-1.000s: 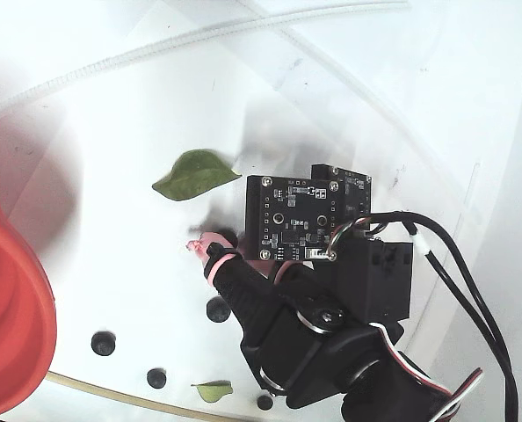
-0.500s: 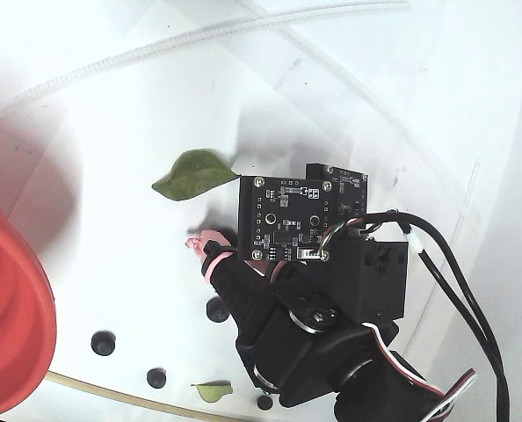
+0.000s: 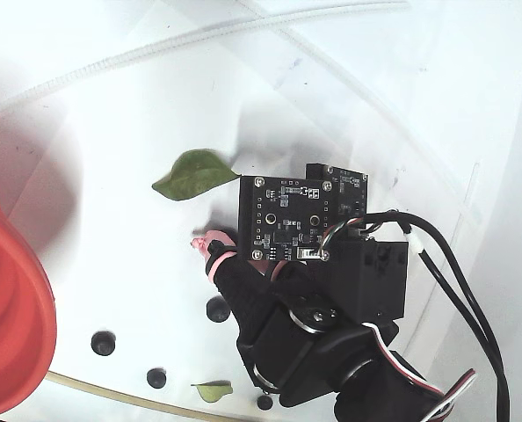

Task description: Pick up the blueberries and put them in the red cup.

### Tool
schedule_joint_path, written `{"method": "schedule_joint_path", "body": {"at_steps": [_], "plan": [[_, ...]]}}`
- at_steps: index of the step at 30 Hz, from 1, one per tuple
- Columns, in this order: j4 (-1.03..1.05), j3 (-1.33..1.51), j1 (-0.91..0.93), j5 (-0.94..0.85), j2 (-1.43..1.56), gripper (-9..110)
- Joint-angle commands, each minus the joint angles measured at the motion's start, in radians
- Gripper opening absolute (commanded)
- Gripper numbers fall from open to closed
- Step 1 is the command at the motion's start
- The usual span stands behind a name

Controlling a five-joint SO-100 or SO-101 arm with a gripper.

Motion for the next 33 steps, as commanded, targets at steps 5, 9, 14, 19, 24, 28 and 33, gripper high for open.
{"method": "schedule_joint_path", "body": {"at_steps": [5, 9, 14, 19, 24, 28, 33], "plan": [[0.064, 0.000, -0.025, 0.038, 0.101, 10], [0.095, -0.011, -0.034, 0.058, 0.130, 10], [0.126, -0.021, -0.044, 0.081, 0.156, 10], [0.161, -0.040, -0.055, 0.103, 0.184, 9], [0.199, -0.046, -0.075, 0.132, 0.218, 9], [0.241, -0.057, -0.091, 0.158, 0.253, 9], [0.301, -0.072, -0.112, 0.198, 0.293, 9]]}}
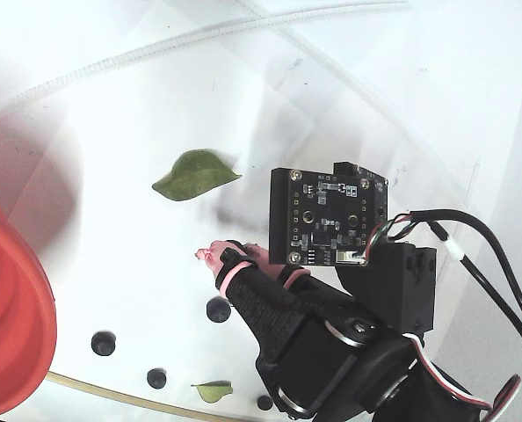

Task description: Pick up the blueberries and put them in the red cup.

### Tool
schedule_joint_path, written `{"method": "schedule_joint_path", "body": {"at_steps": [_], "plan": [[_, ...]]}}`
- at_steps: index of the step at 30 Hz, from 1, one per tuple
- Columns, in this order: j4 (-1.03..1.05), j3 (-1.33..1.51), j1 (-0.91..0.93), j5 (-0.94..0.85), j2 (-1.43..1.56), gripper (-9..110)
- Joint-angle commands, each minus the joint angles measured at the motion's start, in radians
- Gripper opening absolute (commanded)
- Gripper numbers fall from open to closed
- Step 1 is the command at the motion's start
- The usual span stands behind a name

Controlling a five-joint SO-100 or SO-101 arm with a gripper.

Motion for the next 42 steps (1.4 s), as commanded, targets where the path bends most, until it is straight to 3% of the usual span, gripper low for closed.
{"method": "schedule_joint_path", "body": {"at_steps": [1, 42], "plan": [[0.043, -0.037, -0.044, 0.025, 0.112, 9], [0.390, -0.049, -0.379, 0.446, 0.402, 10]]}}
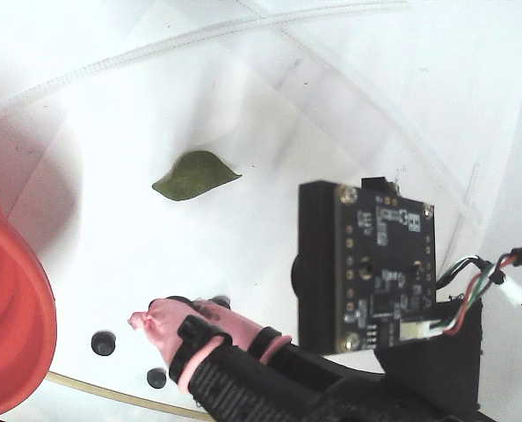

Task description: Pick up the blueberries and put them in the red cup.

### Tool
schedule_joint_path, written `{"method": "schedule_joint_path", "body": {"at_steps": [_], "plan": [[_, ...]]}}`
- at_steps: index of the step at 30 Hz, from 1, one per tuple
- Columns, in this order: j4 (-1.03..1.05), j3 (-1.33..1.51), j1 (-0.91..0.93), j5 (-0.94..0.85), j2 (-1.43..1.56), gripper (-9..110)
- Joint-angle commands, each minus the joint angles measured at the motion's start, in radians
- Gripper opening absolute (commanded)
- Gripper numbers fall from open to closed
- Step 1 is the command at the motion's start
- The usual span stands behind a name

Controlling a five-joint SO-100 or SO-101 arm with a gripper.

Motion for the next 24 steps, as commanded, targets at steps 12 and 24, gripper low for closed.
{"method": "schedule_joint_path", "body": {"at_steps": [12, 24], "plan": [[0.074, 0.005, -0.161, 0.107, 0.143, 10], [0.040, 0.046, -0.259, 0.161, 0.087, 10]]}}
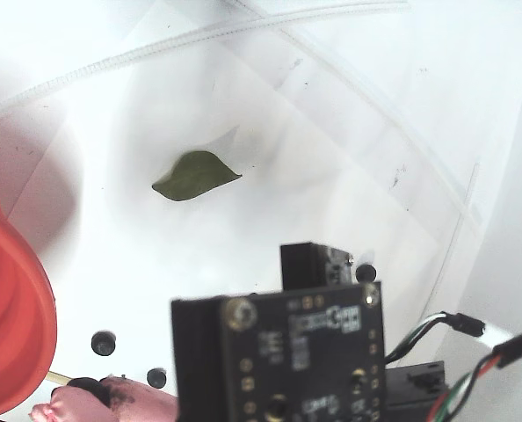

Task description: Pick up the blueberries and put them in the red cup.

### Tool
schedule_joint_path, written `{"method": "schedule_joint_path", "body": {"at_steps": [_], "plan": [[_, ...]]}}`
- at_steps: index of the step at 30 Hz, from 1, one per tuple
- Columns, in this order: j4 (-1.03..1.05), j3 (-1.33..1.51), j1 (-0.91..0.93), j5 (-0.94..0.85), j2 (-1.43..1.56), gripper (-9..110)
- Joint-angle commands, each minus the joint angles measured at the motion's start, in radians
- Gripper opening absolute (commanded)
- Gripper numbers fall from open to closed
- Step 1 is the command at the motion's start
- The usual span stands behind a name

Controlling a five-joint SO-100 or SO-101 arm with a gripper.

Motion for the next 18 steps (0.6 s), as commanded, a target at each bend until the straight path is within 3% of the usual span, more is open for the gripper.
{"method": "schedule_joint_path", "body": {"at_steps": [1, 18], "plan": [[-0.023, 0.002, -0.069, 0.009, 0.005, 10], [-0.143, 0.044, -0.130, 0.060, -0.143, 10]]}}
